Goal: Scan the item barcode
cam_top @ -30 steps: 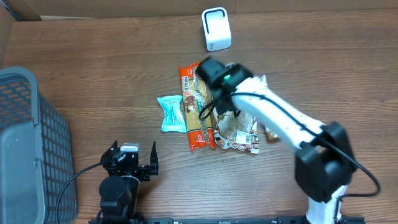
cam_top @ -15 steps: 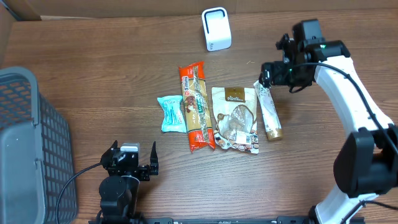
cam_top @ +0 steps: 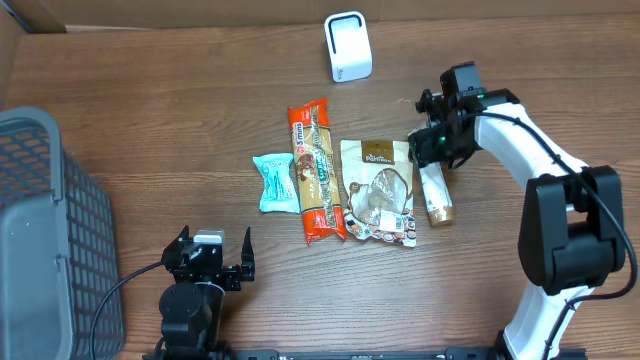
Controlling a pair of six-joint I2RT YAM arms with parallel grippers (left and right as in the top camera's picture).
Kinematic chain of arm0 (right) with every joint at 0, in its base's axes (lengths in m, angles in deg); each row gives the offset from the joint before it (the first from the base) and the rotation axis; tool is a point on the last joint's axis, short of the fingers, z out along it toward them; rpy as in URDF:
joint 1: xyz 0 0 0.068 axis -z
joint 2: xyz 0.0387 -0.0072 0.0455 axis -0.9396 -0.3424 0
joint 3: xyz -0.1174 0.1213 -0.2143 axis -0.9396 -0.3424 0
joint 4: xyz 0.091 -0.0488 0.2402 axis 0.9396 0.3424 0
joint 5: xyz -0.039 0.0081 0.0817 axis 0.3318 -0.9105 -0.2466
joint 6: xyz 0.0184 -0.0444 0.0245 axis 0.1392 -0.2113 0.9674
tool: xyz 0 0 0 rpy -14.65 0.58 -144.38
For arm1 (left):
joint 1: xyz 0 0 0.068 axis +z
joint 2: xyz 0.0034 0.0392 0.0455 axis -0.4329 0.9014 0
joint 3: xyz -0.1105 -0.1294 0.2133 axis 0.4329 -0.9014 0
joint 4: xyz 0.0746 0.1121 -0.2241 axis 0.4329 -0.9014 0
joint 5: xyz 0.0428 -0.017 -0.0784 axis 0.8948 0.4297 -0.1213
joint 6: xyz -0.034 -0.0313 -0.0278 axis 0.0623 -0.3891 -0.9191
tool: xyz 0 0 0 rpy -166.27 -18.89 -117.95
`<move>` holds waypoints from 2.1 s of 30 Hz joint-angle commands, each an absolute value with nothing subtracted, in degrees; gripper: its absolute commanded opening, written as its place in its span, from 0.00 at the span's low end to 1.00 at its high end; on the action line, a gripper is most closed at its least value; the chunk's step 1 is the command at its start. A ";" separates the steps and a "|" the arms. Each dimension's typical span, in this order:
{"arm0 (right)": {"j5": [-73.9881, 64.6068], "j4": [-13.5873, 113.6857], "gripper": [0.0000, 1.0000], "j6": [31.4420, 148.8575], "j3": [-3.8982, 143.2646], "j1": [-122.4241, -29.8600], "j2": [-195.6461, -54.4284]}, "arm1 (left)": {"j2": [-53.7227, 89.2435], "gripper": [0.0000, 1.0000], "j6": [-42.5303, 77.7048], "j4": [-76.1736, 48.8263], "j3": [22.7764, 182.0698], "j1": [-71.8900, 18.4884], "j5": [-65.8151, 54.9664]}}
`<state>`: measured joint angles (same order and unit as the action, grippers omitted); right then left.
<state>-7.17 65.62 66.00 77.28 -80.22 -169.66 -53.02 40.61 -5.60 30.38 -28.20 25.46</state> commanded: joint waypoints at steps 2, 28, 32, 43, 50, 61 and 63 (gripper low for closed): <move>-7.24 65.53 0.32 65.36 76.43 -80.20 -170.34 | -53.64 0.99 39.89 -5.62 30.03 -28.20 25.98; 47.89 75.70 0.04 100.90 83.97 -100.26 -174.51 | -53.64 1.00 39.89 -5.62 30.03 -28.20 25.98; 46.97 76.07 0.52 100.25 84.19 -104.72 -175.12 | -53.64 1.00 39.89 -5.62 30.03 -28.20 25.98; 8.85 82.87 0.59 91.57 96.45 -102.08 -168.46 | -53.64 1.00 39.89 -5.62 30.03 -28.20 25.98; -15.43 88.13 0.72 77.45 95.84 -86.36 -163.43 | -53.64 1.00 39.89 -5.62 30.03 -28.20 25.98; -29.68 75.65 0.82 69.71 76.01 -72.46 -165.53 | -53.64 1.00 39.89 -5.62 30.03 -28.20 25.98; -29.79 73.21 0.82 69.69 73.61 -72.07 -165.53 | -53.64 0.99 39.89 -5.62 30.03 -28.20 25.98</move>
<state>-24.90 75.70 71.70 77.06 -72.66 -165.55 -53.02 40.61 -5.60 30.38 -28.20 25.46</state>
